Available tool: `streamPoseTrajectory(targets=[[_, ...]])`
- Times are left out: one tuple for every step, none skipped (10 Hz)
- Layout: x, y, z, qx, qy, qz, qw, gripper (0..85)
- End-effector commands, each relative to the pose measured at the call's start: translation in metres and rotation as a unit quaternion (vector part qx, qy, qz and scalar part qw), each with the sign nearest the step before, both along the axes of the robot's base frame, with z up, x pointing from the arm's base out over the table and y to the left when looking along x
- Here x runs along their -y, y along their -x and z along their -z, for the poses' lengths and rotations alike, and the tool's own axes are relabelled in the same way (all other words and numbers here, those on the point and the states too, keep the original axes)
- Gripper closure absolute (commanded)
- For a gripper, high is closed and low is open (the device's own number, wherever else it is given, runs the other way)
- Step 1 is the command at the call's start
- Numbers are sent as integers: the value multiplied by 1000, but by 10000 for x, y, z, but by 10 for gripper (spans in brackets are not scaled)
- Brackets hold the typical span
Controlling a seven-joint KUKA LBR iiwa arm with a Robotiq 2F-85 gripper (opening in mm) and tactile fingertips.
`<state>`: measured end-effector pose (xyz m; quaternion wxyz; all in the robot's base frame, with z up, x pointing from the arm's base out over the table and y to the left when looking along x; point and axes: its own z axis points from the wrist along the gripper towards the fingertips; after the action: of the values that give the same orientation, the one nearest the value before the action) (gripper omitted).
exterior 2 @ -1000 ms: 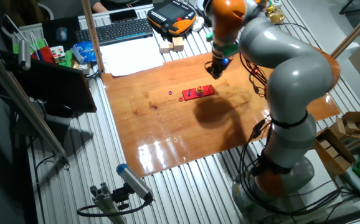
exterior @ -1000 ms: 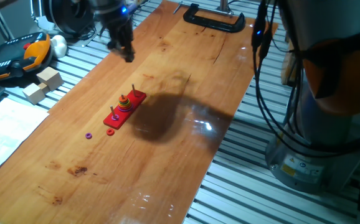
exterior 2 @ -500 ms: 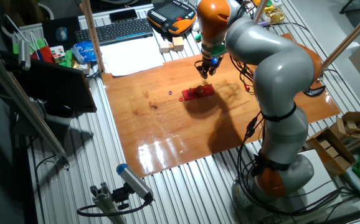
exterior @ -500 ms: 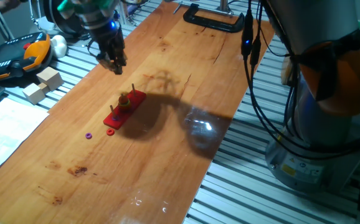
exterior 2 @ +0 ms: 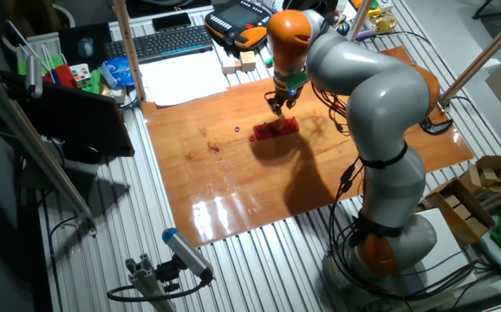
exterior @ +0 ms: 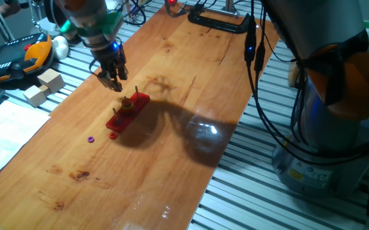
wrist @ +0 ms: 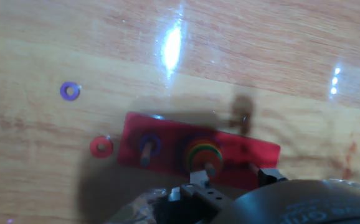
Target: Take out one Hanoi block and throw it aside
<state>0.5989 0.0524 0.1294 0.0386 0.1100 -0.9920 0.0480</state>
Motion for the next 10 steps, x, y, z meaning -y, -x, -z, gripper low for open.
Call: streamPoseTrajectory(targets=[[-12, 3, 56, 0, -3, 0, 1000, 373], [-31, 13, 106, 3, -5, 0, 1000, 370], [-52, 22, 139, 3, -5, 0, 1000, 363], [-68, 27, 175, 2, -8, 1, 1000, 360], [-74, 26, 213, 0, -11, 0, 1000, 357], [-68, 24, 258, 0, -14, -1, 1000, 357], [-59, 28, 302, 2, -17, -2, 1000, 353], [-58, 26, 336, 3, -18, -3, 1000, 353], [-57, 27, 361, 2, -18, -3, 1000, 353], [-56, 29, 389, 2, -19, -4, 1000, 353]])
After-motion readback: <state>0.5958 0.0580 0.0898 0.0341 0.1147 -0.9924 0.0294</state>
